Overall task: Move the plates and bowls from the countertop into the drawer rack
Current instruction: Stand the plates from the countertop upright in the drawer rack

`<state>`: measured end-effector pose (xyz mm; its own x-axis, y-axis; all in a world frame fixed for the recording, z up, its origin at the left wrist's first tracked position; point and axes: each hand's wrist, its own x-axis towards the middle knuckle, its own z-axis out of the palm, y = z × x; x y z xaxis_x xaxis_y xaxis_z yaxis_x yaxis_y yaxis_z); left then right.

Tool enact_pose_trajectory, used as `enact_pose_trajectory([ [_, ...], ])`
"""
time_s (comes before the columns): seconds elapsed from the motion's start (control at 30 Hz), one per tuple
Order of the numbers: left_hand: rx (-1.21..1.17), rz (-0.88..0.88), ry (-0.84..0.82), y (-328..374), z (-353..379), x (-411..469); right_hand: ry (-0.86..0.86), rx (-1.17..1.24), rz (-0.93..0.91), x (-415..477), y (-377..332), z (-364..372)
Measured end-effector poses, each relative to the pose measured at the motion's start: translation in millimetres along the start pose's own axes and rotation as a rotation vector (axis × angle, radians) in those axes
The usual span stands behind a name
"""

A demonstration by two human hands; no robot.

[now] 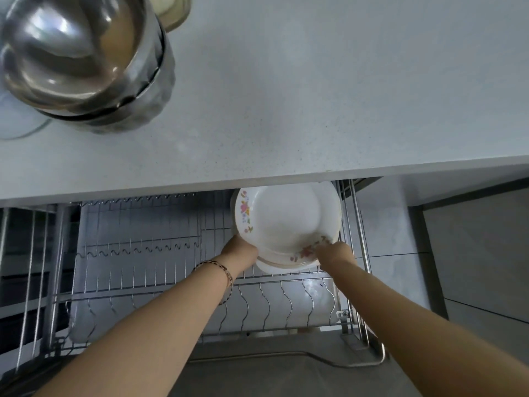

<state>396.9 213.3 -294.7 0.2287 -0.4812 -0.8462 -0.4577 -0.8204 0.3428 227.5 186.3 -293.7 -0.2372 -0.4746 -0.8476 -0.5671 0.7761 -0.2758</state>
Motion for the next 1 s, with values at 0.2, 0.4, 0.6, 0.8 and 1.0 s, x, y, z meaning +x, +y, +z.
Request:
enact_pose_trajectory([
  [0.2,0.298,0.144,-0.073,37.2,-29.7,-57.9,-0.133,-0.365,-0.194,-60.7,-17.6,-44.1],
  [0.4,0.428,0.406,-0.074,139.1,-25.3,-150.7,-0.062,-0.407,-0.309,-130.3,-30.9,-157.7],
  [0.6,0.458,0.606,-0.059,279.1,38.4,-231.2,0.075,-0.42,-0.372,-158.9,-11.2,-317.6],
  [0.8,0.372,0.688,-0.036,409.3,131.1,-268.6,0.316,-0.29,-0.381,-133.6,28.9,-478.5],
  [1.0,0.299,0.629,0.006,503.8,205.9,-265.6,0.367,-0.2,-0.32,-92.9,74.6,-587.7],
])
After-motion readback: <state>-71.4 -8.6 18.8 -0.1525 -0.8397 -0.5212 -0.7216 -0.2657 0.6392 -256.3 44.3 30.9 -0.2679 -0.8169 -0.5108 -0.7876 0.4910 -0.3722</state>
